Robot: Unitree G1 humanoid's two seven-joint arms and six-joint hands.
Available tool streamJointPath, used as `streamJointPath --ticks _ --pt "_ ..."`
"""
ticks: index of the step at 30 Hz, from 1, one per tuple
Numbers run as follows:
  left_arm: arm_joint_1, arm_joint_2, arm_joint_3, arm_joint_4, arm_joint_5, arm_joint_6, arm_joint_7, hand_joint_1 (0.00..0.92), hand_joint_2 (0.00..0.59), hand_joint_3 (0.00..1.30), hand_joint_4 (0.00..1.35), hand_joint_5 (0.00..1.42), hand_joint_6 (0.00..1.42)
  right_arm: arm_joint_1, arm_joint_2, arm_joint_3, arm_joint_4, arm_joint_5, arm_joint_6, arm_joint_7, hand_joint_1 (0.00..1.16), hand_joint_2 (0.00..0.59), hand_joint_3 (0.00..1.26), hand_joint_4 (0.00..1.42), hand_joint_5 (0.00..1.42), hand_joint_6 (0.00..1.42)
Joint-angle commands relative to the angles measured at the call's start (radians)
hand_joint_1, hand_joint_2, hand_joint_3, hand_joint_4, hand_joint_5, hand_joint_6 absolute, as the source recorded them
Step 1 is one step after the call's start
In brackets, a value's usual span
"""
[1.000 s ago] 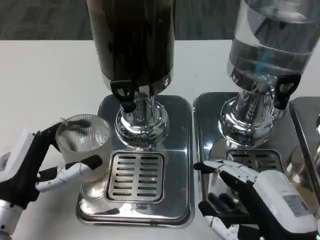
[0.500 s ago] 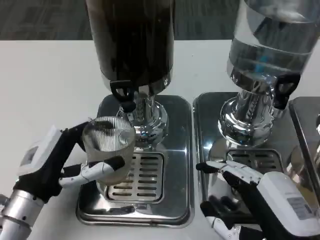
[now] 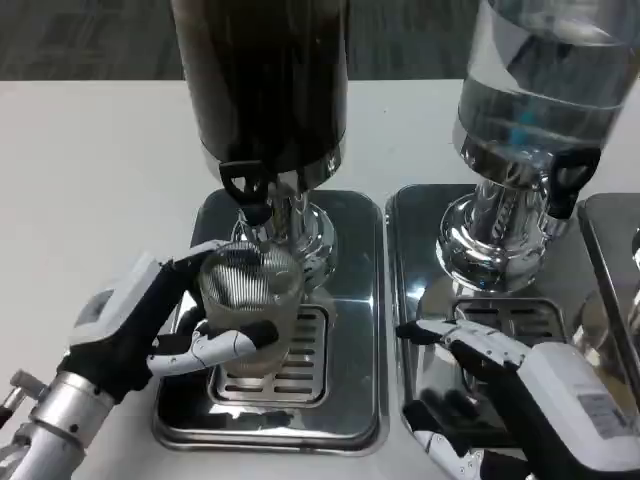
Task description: Grasp the cup under the faucet to collect the drink, then remove the cup.
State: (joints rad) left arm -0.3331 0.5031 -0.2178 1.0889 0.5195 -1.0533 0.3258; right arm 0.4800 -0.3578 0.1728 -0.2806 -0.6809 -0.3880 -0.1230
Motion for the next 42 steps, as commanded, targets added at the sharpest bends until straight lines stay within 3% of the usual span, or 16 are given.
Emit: streamJointPath --ticks 1,11,17,42 --pt "-0.026 -0.001 -0.014 0.006 -0.004 -0.001 -0.037 0.289 0.217 0.40 0.42 0.67 0.64 0.003 0.009 0.003 -0.001 0.002 0.007 -0.002 0.58 0.378 0.29 0.28 0.21 0.27" --pt "-0.026 0.014 -0.011 -0.008 -0.012 -0.002 -0.079 0.207 0.189 0.32 0.36 0.59 0.62 -0.014 0.013 0.008 0.015 0.012 0.009 0.005 0.59 0.381 0.29 0.28 0.21 0.27" --pt "-0.022 0.027 -0.009 -0.019 -0.011 0.003 -0.099 0.174 0.168 0.28 0.26 0.46 0.50 -0.033 0.013 0.013 0.029 0.023 0.007 0.009 0.60 0.384 0.29 0.28 0.21 0.28" --pt "0.010 0.082 -0.009 -0.129 0.056 0.033 -0.054 0.139 0.139 0.16 0.02 0.18 0.25 -0.043 0.020 0.020 0.040 0.029 0.012 0.004 0.61 0.375 0.29 0.28 0.22 0.30"
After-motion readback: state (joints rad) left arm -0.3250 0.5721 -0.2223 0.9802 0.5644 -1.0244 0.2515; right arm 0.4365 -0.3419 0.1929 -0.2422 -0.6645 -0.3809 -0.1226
